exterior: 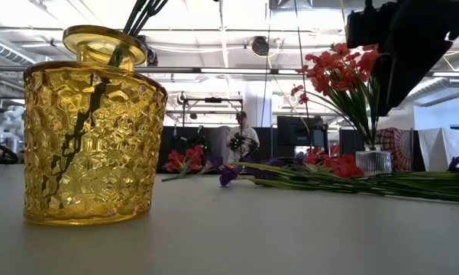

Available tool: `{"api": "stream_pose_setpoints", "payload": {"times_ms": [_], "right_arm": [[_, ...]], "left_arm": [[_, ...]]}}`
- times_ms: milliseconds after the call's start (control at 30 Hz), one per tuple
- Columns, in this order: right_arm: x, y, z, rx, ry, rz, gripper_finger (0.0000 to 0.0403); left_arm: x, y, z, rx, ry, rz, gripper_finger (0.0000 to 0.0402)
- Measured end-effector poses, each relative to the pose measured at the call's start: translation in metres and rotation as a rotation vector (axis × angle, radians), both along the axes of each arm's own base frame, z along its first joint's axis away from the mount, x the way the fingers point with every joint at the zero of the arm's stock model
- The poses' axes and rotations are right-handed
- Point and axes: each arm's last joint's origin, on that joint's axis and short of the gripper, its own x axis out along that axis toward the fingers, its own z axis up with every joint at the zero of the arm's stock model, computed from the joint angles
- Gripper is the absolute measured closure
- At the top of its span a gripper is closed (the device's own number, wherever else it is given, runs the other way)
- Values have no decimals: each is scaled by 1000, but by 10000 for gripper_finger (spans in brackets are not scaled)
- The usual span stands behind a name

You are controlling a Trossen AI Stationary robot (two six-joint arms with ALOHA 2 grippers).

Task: Sort flowers into vase by color
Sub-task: Put the right purple flower into the yellow transparent vase

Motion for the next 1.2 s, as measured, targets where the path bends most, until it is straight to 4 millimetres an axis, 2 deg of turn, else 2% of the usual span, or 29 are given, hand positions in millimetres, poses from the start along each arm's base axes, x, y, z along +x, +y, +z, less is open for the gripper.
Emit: {"api": "stream_pose_setpoints", "payload": {"times_ms": [400, 767, 1200], "right_arm": [[4, -16, -1, 30, 5, -79, 46], [-13, -20, -36, 45, 121, -155, 46], [-17, -20, -60, 88, 98, -174, 46]], "left_arm": [[0, 0, 0, 0, 0, 0, 235], [0, 0, 0, 0, 0, 0, 235], [0, 0, 0, 0, 0, 0, 235]]}}
